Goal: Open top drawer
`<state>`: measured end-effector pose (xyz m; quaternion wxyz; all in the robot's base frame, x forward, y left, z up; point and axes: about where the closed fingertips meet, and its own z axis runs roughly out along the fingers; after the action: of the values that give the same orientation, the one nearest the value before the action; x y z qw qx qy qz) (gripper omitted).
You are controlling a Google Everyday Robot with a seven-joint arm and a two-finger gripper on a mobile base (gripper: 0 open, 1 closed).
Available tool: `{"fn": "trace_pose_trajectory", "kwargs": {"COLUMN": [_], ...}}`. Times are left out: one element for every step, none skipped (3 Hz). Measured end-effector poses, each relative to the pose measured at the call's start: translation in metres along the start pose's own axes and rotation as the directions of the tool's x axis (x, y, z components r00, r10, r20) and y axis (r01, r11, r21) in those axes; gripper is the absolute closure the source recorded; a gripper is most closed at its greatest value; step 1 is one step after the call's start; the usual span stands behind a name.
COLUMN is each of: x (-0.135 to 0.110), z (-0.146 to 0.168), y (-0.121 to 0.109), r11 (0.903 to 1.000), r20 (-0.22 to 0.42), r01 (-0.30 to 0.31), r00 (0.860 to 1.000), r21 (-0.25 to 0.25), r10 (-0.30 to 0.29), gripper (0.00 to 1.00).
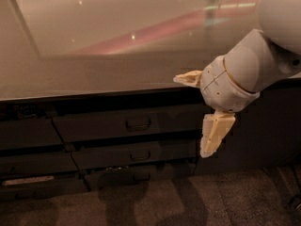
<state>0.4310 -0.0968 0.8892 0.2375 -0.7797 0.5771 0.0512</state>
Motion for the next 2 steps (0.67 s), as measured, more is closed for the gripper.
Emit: {"fn": "trace_pose_trajectory", "kwargs": {"x": [0.028,0.053], "z": [0.022,0.041], "y": [-0.001,-0.003], "r11": [0.9977,0.9923], "r20": [0.031,0.072], "r01": [-0.034,-0.055], "r00": [0.999,0.995], "r21": [-0.058,-0.111], "r10": [0.036,0.064], "gripper": [0.00,0.00]}}
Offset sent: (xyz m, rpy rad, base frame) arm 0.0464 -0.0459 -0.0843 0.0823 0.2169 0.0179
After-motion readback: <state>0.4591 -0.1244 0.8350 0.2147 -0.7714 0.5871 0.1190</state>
